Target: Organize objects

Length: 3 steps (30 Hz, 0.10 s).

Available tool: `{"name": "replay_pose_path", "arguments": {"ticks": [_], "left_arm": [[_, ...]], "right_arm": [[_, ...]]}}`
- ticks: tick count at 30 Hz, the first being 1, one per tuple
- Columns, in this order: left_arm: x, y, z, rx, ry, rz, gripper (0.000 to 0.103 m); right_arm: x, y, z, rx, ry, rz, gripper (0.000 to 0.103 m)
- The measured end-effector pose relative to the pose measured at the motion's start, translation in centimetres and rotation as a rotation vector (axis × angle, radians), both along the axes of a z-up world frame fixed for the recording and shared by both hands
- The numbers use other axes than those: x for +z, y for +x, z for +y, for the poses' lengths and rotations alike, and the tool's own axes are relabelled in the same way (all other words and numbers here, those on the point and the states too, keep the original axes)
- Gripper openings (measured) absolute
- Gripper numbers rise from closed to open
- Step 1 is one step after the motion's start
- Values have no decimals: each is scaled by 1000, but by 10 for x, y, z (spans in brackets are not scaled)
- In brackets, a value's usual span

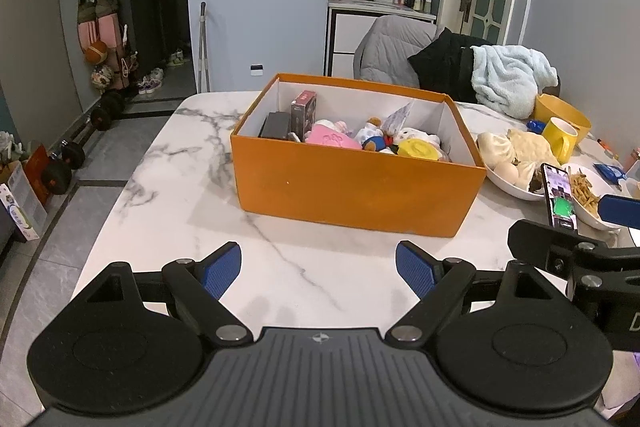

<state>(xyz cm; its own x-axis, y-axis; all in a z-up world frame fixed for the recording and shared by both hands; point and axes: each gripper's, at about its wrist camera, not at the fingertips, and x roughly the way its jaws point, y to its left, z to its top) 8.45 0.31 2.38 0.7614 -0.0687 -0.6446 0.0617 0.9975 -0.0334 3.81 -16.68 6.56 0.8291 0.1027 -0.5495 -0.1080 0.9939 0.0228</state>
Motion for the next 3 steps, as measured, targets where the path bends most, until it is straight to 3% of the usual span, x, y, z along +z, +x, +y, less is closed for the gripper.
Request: {"name": "replay_pose_path", "arguments": {"ticks": [3], "left_arm": [[2, -1, 0, -1, 4, -7, 100]], "right_arm": [[1, 0, 0, 0, 5, -4, 102]]}}
